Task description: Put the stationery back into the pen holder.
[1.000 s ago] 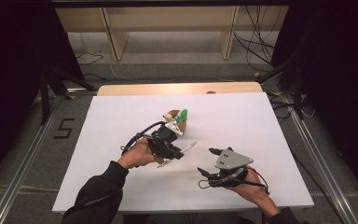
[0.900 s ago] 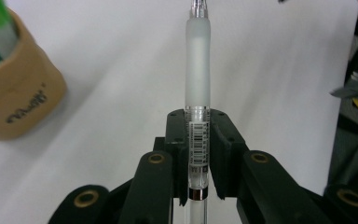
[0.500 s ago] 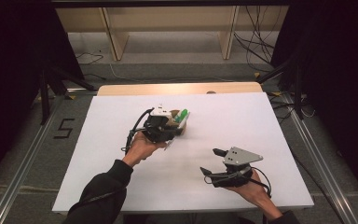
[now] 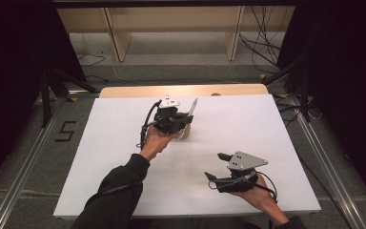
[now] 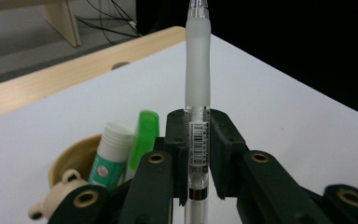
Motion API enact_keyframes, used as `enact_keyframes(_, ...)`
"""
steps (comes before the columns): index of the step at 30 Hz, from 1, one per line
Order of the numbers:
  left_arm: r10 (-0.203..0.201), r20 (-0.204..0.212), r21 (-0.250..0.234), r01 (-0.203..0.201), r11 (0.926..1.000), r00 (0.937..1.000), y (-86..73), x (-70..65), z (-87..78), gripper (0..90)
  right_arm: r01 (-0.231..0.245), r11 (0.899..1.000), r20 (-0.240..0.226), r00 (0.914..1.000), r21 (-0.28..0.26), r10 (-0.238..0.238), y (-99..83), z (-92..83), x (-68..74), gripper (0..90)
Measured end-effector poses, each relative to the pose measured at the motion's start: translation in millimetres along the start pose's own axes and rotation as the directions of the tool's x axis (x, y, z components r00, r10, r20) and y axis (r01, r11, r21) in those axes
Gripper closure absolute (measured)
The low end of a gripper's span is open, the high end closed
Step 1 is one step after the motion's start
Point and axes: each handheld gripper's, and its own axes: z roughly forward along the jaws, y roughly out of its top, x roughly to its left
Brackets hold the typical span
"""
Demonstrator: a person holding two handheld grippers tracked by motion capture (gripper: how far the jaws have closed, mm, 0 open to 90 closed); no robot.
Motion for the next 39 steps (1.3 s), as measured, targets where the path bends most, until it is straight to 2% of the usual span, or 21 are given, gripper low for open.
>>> enact_keyframes(3, -0.019, -0.014, -0.012, 0.019, 0.9997, 0.9997, 2.0, 1.4, 6.1, 78.6, 0.001, 1.0, -0.001, 1.0, 0.002, -0.001, 0.2, -0.3, 0.5, 25.2)
enact_keyframes(13, -0.018, -0.048, -0.011, 0.018, 0.9998, 0.9987, 2.6, 7.9, 23.3, 78.6, 0.002, 1.0, -0.002, 1.0, 0.0, -0.002, 0.1, -0.1, 0.9, 25.5)
enact_keyframes(16, -0.036, -0.066, -0.022, 0.035, 0.9992, 0.9972, 5.2, 12.2, 25.5, 78.7, 0.001, 1.0, -0.004, 1.0, 0.002, -0.001, 0.0, -0.1, 1.0, 25.6)
enact_keyframes(24, -0.028, -0.121, -0.033, 0.024, 0.9992, 0.9922, 10.3, 23.5, 32.2, 78.7, 0.005, 1.0, -0.003, 1.0, 0.003, -0.005, 0.2, 0.0, 1.2, 25.9)
enact_keyframes(27, -0.022, -0.129, -0.043, 0.017, 0.9989, 0.9914, 10.2, 24.2, 35.3, 78.7, 0.012, 1.0, -0.004, 0.9999, 0.006, -0.012, 0.0, 0.3, 1.0, 26.1)
enact_keyframes(31, -0.035, -0.136, -0.058, 0.027, 0.998, 0.9901, 9.9, 25.2, 40.5, 78.6, 0.022, 1.0, -0.007, 0.9997, 0.007, -0.022, 0.1, 0.7, 2.0, 26.2)
enact_keyframes(37, -0.015, -0.162, -0.076, 0.003, 0.9971, 0.9867, 8.6, 24.6, 45.1, 78.6, 0.028, 1.0, -0.01, 0.9996, 0.007, -0.028, 0.0, 0.7, 2.6, 26.7)
enact_keyframes(39, -0.005, -0.186, -0.089, -0.012, 0.996, 0.9826, 7.9, 24.6, 45.9, 78.5, 0.03, 1.0, -0.01, 0.9995, 0.007, -0.03, -0.2, 0.8, 2.6, 26.8)
